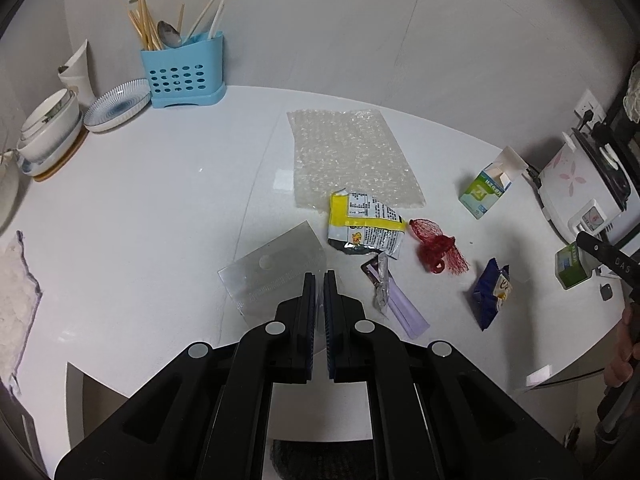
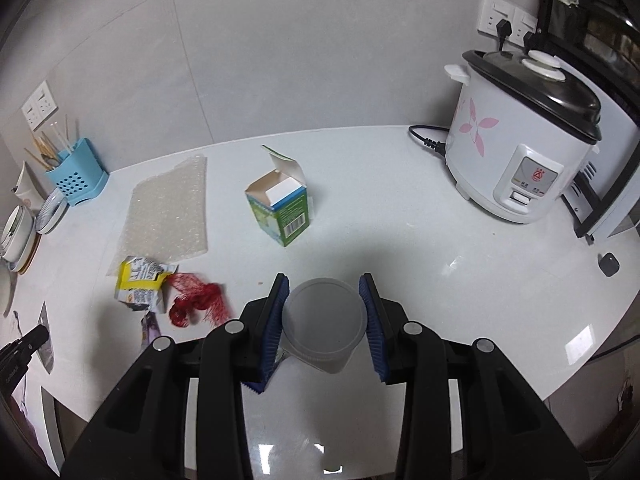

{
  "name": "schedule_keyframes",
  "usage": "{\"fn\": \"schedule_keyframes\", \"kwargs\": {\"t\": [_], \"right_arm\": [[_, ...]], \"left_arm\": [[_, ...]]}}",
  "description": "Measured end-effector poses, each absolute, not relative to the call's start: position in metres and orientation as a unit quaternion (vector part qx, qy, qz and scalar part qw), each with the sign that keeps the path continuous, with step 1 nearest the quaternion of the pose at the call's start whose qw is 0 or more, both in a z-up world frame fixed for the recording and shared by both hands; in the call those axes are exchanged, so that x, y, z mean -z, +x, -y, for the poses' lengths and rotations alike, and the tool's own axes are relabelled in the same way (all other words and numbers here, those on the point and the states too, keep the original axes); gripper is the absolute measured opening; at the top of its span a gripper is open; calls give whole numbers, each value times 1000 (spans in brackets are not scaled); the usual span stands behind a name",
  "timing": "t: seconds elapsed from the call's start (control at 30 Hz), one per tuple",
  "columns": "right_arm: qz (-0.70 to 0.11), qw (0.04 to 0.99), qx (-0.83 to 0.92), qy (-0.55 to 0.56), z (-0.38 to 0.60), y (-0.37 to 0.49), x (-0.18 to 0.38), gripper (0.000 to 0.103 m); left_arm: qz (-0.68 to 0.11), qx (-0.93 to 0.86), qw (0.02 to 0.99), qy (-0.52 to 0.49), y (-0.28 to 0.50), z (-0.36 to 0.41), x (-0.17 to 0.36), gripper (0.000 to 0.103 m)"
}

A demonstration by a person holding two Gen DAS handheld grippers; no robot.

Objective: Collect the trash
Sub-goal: 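Lift the plastic bag and pill bottle and carry them down to the trash bin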

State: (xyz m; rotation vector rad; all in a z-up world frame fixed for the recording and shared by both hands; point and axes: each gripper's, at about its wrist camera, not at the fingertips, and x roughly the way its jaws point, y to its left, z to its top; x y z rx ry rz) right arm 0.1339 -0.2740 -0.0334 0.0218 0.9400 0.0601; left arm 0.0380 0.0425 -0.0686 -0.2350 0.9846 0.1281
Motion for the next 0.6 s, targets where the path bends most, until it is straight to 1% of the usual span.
{"fn": "schedule_keyframes", "kwargs": {"t": [0.33, 0.6], "right_arm": [[-423, 905, -44, 1, 252, 70, 6, 35], [-412, 909, -62, 5, 235, 15, -1, 35]], "left_arm": [[-459, -34, 882, -101, -5, -35, 52, 3], [-454, -11, 886, -95, -39, -29, 45, 3]]}}
